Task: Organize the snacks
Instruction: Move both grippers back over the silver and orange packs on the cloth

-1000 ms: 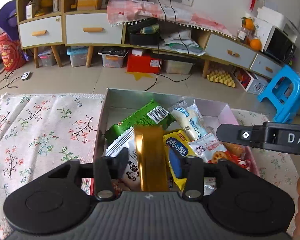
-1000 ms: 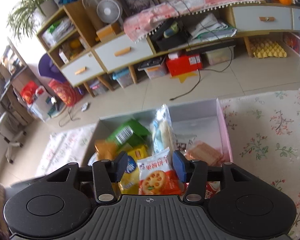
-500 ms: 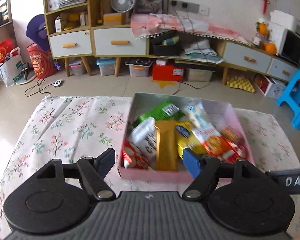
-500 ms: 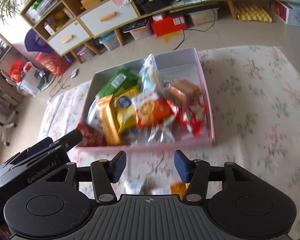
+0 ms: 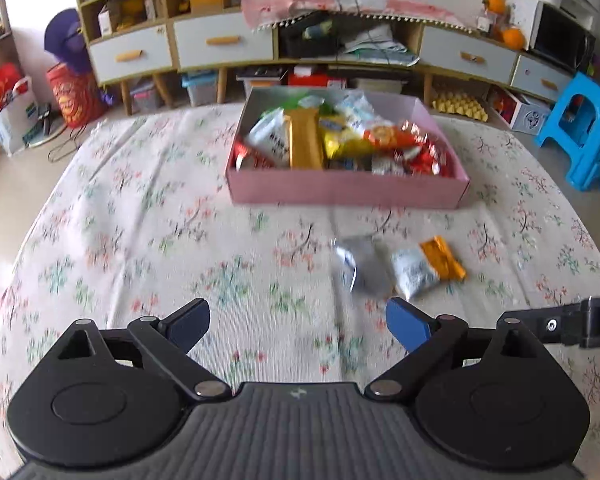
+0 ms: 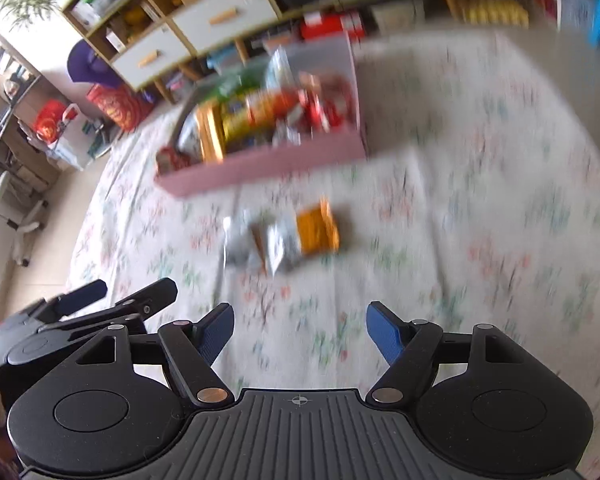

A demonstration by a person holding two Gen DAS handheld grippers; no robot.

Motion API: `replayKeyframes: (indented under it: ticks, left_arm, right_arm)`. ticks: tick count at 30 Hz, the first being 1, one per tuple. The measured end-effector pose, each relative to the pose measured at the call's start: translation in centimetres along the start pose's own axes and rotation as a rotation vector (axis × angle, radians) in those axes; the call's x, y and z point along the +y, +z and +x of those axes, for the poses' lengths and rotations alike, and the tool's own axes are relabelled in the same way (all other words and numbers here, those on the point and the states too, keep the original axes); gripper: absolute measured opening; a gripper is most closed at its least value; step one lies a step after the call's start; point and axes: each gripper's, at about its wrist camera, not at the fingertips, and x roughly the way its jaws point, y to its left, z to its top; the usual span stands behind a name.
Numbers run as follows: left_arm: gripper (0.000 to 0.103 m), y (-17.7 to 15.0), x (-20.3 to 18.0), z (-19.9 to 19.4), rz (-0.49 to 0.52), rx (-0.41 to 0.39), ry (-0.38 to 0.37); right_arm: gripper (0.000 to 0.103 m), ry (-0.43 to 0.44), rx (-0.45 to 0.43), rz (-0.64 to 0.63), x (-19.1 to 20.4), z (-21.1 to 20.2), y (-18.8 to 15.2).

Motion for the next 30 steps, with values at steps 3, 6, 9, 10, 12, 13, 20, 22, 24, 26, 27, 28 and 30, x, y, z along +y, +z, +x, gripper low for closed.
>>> replayKeyframes:
  ticks: [3,6,9,10,12,13,20,22,24,26,27,28,30]
  left_arm:
    - [0.097,0.0,0.0,0.1,-0.018,-0.008,0.014]
    - [0.097,-0.2,-0.4,0.4,-0.011,-0.004,0.032]
    - [0.097,-0.6,-0.4,0.6,-0.028,0.011,0.020]
    - [0.097,-0.7,-0.4,0.6,-0.031,0.014,0.023]
    - [0.097,-1.0,-0.5,0.7,-0.027,0.021,0.024]
    - [0.097,-1.3,-0.5,0.7,-0.026,0.023,0.026]
    - [0.098,-1.7,-0.4,1.8,-0.043,0.042,0.035]
    - [0.098,-1.8,-0.6,2.0,-0.038,0.047,0.046]
    - [0.098,-1.9,-0.7,2.2,-0.037,0.057,0.045]
    - [0.098,-1.9,-0.6,2.3,-0.050,0.062,0.037]
    - [0.098,-1.9,-0.6,2.4,-0.056,0.062,0.033]
    - [0.098,-1.8,-0.5,2.5,-0.060,0.063,0.032]
    - [0.098,-1.5,-0.4,2.7,-0.071,0.070,0.018]
  right_arm:
    - [0.075,-0.017,-0.025,0.001,0.3,-0.4,-0.5]
    - [0.075,-0.010,-0.038,0.006,0.8,-0.5,-0.5]
    - [0.075,-0.024,-0.052,0.044,0.3,-0.3,-0.7]
    - [0.075,-0.027,-0.054,0.065,0.1,-0.3,-0.7]
    - [0.075,-0.038,-0.057,0.109,-0.4,0.1,-0.9]
    - [0.075,-0.045,-0.052,0.134,-0.7,0.3,-1.1]
    - [0.075,-0.109,-0.042,0.269,-2.6,1.7,-1.7]
    - [0.075,-0.113,-0.050,0.276,-2.7,1.7,-1.7]
    - [0.075,-0.113,-0.057,0.280,-2.7,1.6,-1.7]
    - [0.075,-0.113,-0.062,0.282,-2.7,1.5,-1.6]
    - [0.075,-0.112,-0.063,0.286,-2.7,1.5,-1.6]
    - [0.075,-0.111,-0.063,0.290,-2.8,1.5,-1.6]
    - [0.075,-0.110,-0.057,0.292,-2.8,1.6,-1.5]
